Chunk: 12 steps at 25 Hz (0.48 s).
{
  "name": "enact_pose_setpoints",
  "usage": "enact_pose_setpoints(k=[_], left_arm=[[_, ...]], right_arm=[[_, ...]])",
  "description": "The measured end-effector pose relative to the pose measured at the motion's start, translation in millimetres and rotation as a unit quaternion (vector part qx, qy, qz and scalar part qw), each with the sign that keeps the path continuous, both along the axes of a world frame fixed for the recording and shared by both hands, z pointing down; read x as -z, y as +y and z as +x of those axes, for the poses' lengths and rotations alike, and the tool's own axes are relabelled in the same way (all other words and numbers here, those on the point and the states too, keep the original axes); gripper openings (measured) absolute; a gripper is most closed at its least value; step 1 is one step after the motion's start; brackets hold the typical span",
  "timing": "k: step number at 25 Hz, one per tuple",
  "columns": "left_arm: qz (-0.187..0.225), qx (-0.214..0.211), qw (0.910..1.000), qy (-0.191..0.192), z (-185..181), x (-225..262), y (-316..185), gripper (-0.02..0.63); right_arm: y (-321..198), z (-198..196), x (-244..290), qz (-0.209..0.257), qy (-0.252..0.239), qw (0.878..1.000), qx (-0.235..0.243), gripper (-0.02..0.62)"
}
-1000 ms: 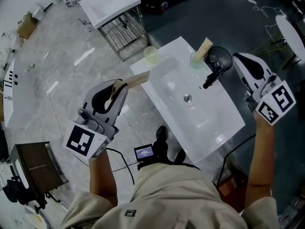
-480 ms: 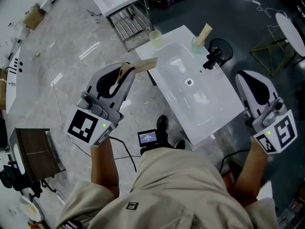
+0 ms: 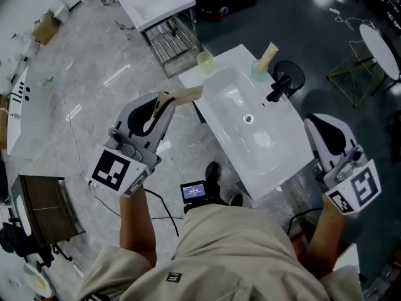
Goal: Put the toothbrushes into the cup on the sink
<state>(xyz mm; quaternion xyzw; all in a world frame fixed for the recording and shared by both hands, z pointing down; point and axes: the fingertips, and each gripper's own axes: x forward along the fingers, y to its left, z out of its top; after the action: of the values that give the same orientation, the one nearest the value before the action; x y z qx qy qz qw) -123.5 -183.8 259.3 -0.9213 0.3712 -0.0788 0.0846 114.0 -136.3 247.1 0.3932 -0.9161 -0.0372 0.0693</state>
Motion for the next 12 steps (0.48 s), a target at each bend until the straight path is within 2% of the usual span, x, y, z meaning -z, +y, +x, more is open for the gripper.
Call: enact_pose_setpoints(k=[5, 12], left_arm=[[-0.013, -0.008, 0.9999, -0.002, -2, -10, -42, 0.054], [-0.041, -0.019, 0.9990, -0.002, -5, -45, -133, 0.054]], right_arm=[[-18, -3, -11, -0.018, 0.001, 1.000, -0.012, 0.005], [-64, -8, -41, -0.052, 0.001, 0.998, -0.033, 0.005]])
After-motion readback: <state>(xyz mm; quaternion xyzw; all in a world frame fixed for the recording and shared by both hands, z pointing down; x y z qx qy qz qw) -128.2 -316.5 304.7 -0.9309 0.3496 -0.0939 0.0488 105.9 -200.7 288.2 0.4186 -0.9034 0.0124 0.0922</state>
